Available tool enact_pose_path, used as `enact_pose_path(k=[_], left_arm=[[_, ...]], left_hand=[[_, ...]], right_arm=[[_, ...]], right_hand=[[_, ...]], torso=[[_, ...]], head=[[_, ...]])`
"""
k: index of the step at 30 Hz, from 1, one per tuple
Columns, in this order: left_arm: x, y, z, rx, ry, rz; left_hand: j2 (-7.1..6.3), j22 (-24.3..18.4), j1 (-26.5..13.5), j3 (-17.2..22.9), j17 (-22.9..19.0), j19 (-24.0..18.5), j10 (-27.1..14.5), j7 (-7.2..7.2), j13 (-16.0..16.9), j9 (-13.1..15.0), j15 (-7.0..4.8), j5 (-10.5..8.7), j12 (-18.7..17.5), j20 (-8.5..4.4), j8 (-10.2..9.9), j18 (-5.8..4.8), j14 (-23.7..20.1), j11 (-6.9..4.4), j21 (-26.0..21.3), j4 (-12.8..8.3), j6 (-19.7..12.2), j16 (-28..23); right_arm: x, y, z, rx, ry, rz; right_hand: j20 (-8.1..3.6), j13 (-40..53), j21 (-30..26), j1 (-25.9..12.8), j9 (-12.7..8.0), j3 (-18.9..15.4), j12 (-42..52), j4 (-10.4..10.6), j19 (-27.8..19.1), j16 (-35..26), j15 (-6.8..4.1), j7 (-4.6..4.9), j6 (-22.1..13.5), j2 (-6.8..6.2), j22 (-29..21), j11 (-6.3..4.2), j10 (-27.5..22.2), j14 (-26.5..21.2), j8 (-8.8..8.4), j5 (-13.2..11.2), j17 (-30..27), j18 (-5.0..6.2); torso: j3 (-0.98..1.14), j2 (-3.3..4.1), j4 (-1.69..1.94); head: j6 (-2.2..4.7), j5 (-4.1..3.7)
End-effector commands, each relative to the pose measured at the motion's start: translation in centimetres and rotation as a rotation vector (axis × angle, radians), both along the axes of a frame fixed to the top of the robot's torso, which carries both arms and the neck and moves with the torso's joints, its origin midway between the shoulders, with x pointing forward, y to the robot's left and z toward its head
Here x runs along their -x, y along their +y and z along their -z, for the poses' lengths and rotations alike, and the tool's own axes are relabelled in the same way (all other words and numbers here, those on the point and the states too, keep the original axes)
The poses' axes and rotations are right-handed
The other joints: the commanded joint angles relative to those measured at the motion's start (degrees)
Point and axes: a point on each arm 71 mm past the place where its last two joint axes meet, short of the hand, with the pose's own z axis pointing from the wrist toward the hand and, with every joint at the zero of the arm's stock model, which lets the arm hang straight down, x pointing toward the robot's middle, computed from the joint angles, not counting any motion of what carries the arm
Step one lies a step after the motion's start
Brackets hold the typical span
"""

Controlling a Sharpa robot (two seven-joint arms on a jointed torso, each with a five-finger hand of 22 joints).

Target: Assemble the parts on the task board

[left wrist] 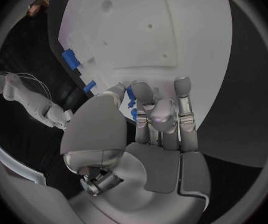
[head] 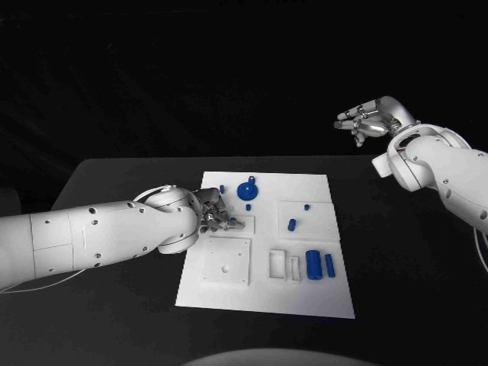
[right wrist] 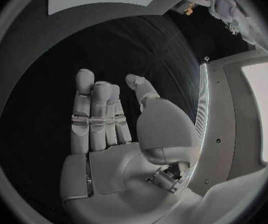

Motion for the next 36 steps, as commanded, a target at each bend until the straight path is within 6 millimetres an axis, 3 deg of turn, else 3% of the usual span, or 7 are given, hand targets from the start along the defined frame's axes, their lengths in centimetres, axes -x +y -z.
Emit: enact_pose_path(k=[1, 4, 21, 27, 30, 35, 36], left_arm=[[-0.1, 0.1, -0.2, -0.011, 0.006, 0.002], [-0.1, 0.2, -0.4, -0.011, 0.002, 0.0], [-0.6, -0.1, -2.1, 0.063, 0.022, -0.014], [-1.2, 0.1, -3.3, 0.127, 0.051, -0.043], [-2.1, 0.6, -4.2, 0.152, 0.059, -0.063], [-4.4, 1.6, -5.8, 0.175, 0.072, -0.101], [-4.9, 1.8, -6.0, 0.177, 0.075, -0.107]], left_hand=[[0.95, 0.9, -0.3, -5.6, 0.1, 0.5, 2.5, 0.13, 0.0, 0.0, -0.12, 3.48, 0.3, 0.11, 0.1, 0.55, 0.1, -0.22, 0.0, 0.3, 0.4, 0.2], [1.2, 0.9, -0.1, -6.9, 0.1, 0.5, 2.5, 0.15, 0.0, -0.1, -0.11, 4.15, 0.3, 0.16, -0.1, 0.6, 0.1, -0.19, 0.0, 0.5, 0.5, 0.2], [0.64, 0.8, -0.9, -8.3, 0.0, 0.4, 2.5, 0.18, 0.0, -0.2, -0.11, 1.67, 0.3, 0.15, -0.3, 0.65, 0.1, -0.17, 0.0, 0.5, 0.6, 0.2], [0.88, 0.8, -0.5, -8.1, -0.5, 0.4, 2.5, 0.28, 0.0, -0.1, -0.12, 1.68, 0.1, -0.18, -0.4, 0.51, -0.1, -0.15, -0.1, 0.5, 0.2, -0.2], [1.09, 0.7, 0.4, -7.9, -1.0, 0.4, 2.5, 0.52, -0.1, -0.5, -0.15, 2.73, -0.3, -1.43, -0.9, -0.53, -0.2, -0.08, -0.3, 0.4, -0.5, -0.6], [1.63, 0.7, 2.2, -7.7, -1.2, 0.4, 2.3, 0.92, 0.3, -0.6, -0.33, 5.33, -0.6, -4.27, -1.3, -3.12, -0.7, -0.02, -0.8, 0.1, -2.4, -0.9], [1.82, 0.7, 2.6, -7.7, -1.4, 0.4, 2.3, 1.12, 0.6, -1.3, -0.39, 5.59, -1.0, -5.73, -1.6, -4.72, -1.0, 0.23, -1.0, 0.0, -2.7, -1.1]], right_arm=[[0.0, 0.1, 0.0, 0.002, 0.001, -0.013], [0.0, 0.0, 0.0, 0.002, 0.001, -0.012], [0.0, 0.1, 0.0, 0.002, 0.002, -0.014], [0.0, 0.1, 0.1, 0.002, 0.002, -0.013], [0.0, 0.1, 0.1, 0.002, 0.003, -0.013], [0.0, 0.2, 0.1, 0.001, 0.005, -0.015], [0.0, 0.2, 0.1, 0.001, 0.005, -0.015]], right_hand=[[-0.1, -0.1, -0.2, -0.4, -0.1, 0.2, -0.1, 0.1, 1.9, -0.3, 0.03, 0.22, -0.3, -0.11, -0.1, -0.06, -0.4, -0.1, 0.11, 0.2, 0.1, 0.62], [-0.1, -0.1, -0.2, -0.3, -0.1, 0.2, -0.1, 0.0, 1.9, -0.3, 0.03, 0.23, -0.3, -0.12, -0.1, -0.05, -0.4, -0.1, 0.12, 0.2, 0.1, 0.61], [-0.1, -0.1, -0.2, -0.3, -0.1, 0.2, -0.1, 0.0, 1.9, -0.3, 0.03, 0.23, -0.3, -0.12, -0.1, -0.05, -0.4, -0.1, 0.12, 0.2, 0.1, 0.61], [-0.1, -0.1, -0.2, -0.3, -0.1, 0.2, -0.1, 0.0, 1.9, -0.3, 0.03, 0.23, -0.3, -0.12, -0.1, -0.05, -0.4, -0.1, 0.12, 0.2, 0.1, 0.61], [-0.1, -0.1, -0.2, -0.3, -0.1, 0.2, -0.1, 0.0, 1.9, -0.3, 0.03, 0.23, -0.3, -0.12, -0.1, -0.05, -0.4, -0.1, 0.12, 0.2, 0.1, 0.61], [-0.09, -0.2, -0.1, -0.5, -0.1, 0.2, -0.1, -0.1, 2.0, -0.3, 0.05, 0.32, -0.7, -0.08, 0.0, -0.01, -0.3, -0.1, 0.08, 0.2, 0.1, 0.6], [-0.09, -0.2, -0.1, -0.5, -0.1, 0.1, -0.1, -0.1, 2.0, -0.3, 0.06, 0.35, -0.8, -0.07, 0.0, 0.0, -0.3, -0.1, 0.08, 0.2, 0.1, 0.61]], torso=[[0.05, -0.01, -0.03], [0.03, -0.02, -0.04], [0.02, -0.03, -0.04], [0.04, -0.01, -0.04], [0.06, 0.0, -0.08], [0.05, 0.02, -0.13], [0.04, 0.04, -0.16]], head=[[0.08, 0.19], [0.13, 0.26], [0.34, 0.19], [0.64, 0.27], [0.87, 0.39], [1.33, 0.53], [1.43, 0.58]])
